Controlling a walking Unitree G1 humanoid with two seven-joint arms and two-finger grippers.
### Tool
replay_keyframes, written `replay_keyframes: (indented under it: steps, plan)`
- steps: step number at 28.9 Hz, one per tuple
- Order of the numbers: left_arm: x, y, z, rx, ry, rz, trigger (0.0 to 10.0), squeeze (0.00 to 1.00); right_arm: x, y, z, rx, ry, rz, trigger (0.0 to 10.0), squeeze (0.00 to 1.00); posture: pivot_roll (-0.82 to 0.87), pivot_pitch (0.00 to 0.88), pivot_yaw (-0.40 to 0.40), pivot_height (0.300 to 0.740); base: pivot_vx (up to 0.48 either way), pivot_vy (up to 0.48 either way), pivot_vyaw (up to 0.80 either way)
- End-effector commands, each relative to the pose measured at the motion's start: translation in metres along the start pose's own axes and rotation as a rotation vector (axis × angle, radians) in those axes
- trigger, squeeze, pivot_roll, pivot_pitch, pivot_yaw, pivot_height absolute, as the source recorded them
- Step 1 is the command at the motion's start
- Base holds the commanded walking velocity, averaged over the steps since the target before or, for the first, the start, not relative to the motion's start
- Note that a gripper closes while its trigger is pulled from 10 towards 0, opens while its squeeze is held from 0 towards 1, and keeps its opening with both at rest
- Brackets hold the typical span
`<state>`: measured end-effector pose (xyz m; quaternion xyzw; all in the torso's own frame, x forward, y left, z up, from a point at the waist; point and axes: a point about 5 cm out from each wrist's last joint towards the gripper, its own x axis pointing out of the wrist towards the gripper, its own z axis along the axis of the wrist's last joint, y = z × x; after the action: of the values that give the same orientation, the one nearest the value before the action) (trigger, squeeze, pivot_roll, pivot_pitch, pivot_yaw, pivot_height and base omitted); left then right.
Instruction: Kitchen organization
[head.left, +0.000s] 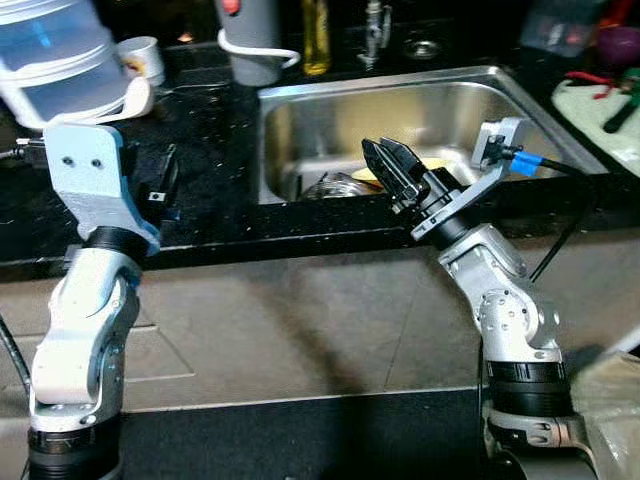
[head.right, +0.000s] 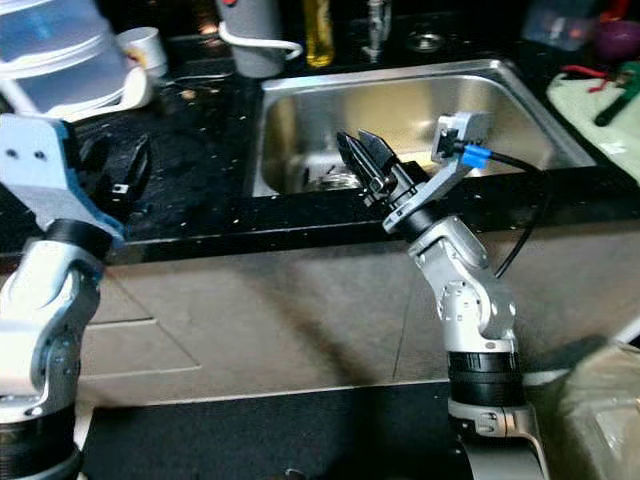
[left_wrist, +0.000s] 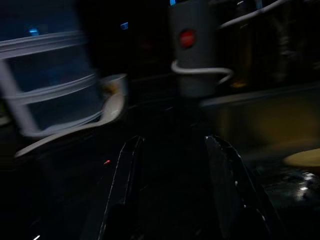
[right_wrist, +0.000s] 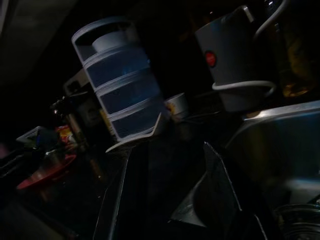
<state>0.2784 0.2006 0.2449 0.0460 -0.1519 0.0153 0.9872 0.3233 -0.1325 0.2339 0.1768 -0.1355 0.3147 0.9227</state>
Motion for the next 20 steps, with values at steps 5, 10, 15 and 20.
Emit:
replay_keyframes:
  steps: [5, 10, 15, 20]
  plan:
    - [-0.002, 0.006, -0.013, 0.028, 0.065, 0.039, 10.0, 0.0, -0.001, -0.007, -0.018, -0.192, 0.13, -0.077, 10.0, 0.0, -0.02, 0.025, 0.034, 0.732, 0.0, 0.0, 0.78]
    - [-0.002, 0.007, -0.019, 0.007, 0.085, 0.068, 10.0, 0.0, -0.001, -0.009, -0.014, -0.195, 0.108, -0.093, 10.0, 0.0, -0.03, 0.024, 0.034, 0.732, 0.0, 0.0, 0.77]
    - [-0.002, 0.002, -0.023, -0.004, 0.101, 0.053, 10.0, 0.0, -0.001, -0.011, -0.014, -0.21, 0.111, -0.102, 10.0, 0.0, -0.03, 0.017, 0.031, 0.732, 0.0, 0.0, 0.77]
    - [-0.001, -0.005, -0.026, -0.023, 0.11, 0.026, 10.0, 0.0, 0.0, -0.011, -0.015, -0.234, 0.113, -0.102, 10.0, 0.0, -0.03, 0.007, 0.029, 0.732, 0.0, 0.0, 0.77]
